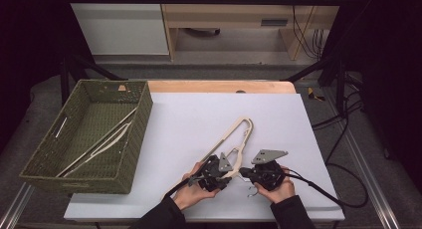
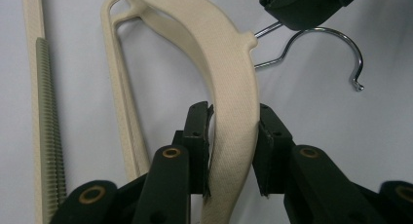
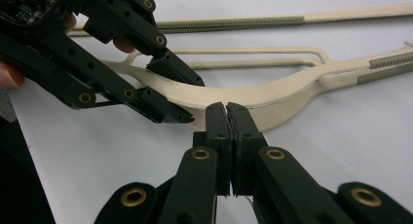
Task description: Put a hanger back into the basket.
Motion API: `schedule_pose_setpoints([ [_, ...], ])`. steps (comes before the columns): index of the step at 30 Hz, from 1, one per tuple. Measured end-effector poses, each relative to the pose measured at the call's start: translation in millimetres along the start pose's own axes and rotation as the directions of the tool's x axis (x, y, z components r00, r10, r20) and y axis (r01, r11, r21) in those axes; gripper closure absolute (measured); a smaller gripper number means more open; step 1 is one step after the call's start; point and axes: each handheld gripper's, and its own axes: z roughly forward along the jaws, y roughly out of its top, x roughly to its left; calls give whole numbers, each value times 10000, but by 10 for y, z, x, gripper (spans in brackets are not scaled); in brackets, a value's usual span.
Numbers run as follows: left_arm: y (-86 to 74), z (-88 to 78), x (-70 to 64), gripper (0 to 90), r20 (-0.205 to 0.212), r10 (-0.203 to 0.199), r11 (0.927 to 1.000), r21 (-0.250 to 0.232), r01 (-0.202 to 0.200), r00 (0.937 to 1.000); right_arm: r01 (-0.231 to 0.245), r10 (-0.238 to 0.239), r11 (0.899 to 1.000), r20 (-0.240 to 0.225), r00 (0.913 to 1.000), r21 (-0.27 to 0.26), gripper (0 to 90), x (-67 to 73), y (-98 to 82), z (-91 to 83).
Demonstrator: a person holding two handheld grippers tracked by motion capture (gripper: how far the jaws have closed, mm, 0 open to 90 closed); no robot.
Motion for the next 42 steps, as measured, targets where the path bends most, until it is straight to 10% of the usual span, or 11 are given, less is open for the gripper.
schedule_pose_setpoints([
  [9,9,-75,-38,739,-343,245,9997,85,-242,9991,-170,129,9943,-395,9991,-1051,782,-18,32,-144],
  [15,-10,-210,-10,746,-300,32,9995,-322,-42,9995,-341,360,9594,16,9993,-2801,610,-123,44,-478],
  [27,-94,-597,132,778,-795,-315,9970,-726,258,9963,-1676,2077,9140,713,9756,-3694,266,-404,-161,-579],
  [42,-221,-874,330,831,-1990,-1147,9883,-1220,915,9733,-1841,2303,9164,919,9688,-3554,182,-457,-233,-541],
])
